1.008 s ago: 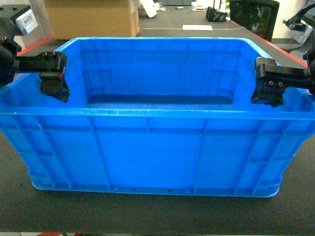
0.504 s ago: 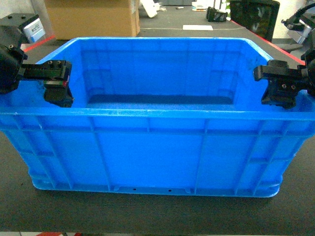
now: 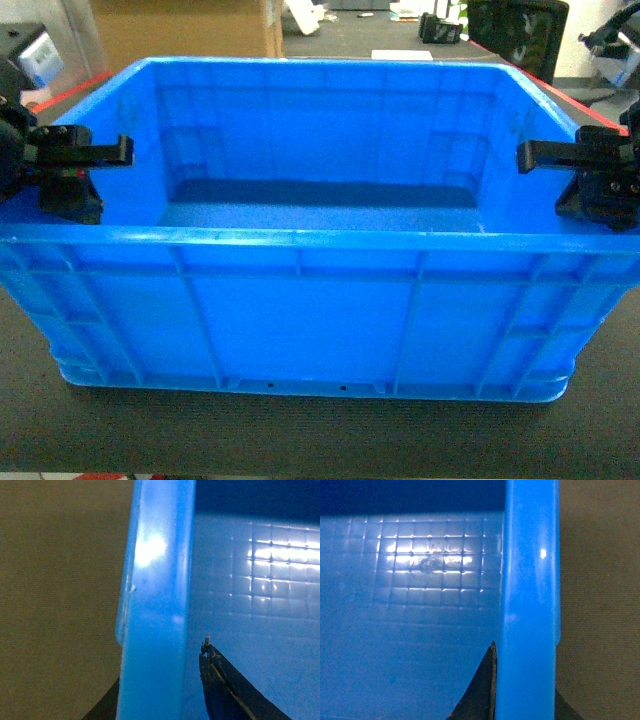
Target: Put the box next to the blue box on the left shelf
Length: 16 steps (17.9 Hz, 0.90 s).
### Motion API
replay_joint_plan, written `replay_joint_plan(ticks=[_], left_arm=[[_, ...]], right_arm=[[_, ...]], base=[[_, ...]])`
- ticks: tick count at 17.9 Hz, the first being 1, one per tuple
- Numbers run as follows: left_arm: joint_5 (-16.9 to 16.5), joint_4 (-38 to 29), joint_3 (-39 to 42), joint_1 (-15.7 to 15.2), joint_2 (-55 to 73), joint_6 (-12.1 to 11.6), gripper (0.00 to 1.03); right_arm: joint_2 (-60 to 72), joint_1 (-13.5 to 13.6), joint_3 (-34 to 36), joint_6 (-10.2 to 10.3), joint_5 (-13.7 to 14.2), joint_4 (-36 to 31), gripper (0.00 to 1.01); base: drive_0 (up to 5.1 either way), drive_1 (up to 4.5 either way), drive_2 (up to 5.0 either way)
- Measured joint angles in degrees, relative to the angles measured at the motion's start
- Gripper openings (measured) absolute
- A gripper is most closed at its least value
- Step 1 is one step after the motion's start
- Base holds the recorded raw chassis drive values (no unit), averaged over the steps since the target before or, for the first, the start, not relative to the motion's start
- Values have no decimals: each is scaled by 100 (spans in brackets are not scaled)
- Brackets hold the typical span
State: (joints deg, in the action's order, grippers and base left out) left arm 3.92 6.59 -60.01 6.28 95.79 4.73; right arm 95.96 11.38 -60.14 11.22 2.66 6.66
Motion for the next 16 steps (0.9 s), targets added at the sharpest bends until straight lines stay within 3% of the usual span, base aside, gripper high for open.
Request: replay_joint_plan(ticks=[4,10,16], left_arm=[[247,-1027,564,107,-1246,55,31],[299,-2275,1351,254,-2332,170,30],[295,-2240,1443,258,-2343,229,30]], right_arm=[[-1071,144,238,-133,354,-531,8],[-2243,299,997,-605,820,-1676,7],[-2256,299,1104,-673,841,-1733,7]], base=[[0,0,0],[0,0,0],[0,0,0]])
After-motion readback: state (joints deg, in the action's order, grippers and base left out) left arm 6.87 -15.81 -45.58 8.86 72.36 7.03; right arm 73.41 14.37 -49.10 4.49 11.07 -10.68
